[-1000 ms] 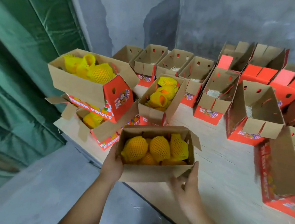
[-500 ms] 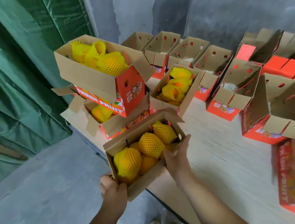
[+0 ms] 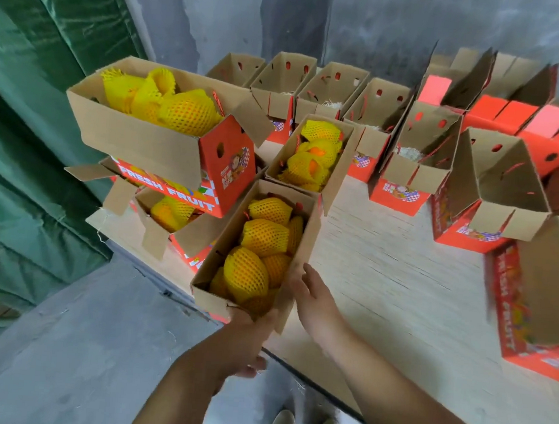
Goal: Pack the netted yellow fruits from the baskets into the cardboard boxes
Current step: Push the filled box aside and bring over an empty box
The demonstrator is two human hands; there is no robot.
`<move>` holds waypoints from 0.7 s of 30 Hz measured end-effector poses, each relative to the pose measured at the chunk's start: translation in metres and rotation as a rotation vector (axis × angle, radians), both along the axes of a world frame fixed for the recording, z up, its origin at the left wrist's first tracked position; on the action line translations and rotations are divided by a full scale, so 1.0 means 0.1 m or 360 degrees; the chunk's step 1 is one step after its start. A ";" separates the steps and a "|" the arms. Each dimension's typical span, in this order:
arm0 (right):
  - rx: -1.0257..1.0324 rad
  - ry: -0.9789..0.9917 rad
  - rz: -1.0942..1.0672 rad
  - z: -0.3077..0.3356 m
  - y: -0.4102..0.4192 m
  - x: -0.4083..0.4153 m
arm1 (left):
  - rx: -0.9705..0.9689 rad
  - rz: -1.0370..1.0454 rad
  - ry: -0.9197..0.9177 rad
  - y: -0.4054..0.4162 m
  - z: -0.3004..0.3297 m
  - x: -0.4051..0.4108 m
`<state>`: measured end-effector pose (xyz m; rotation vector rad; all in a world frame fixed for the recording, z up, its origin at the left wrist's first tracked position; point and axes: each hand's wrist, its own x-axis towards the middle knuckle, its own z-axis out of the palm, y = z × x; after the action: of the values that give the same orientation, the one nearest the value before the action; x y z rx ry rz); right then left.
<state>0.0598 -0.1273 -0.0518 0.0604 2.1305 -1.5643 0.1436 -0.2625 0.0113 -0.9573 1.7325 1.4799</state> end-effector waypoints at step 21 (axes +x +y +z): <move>0.0137 0.0440 -0.0864 0.64 3.21 0.49 | 0.0013 -0.1055 0.1506 3.35 -0.05 -0.85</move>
<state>0.1085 0.1933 0.0118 0.5178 2.5436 -1.8597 0.0582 0.0728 0.0060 0.4440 2.3284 1.5353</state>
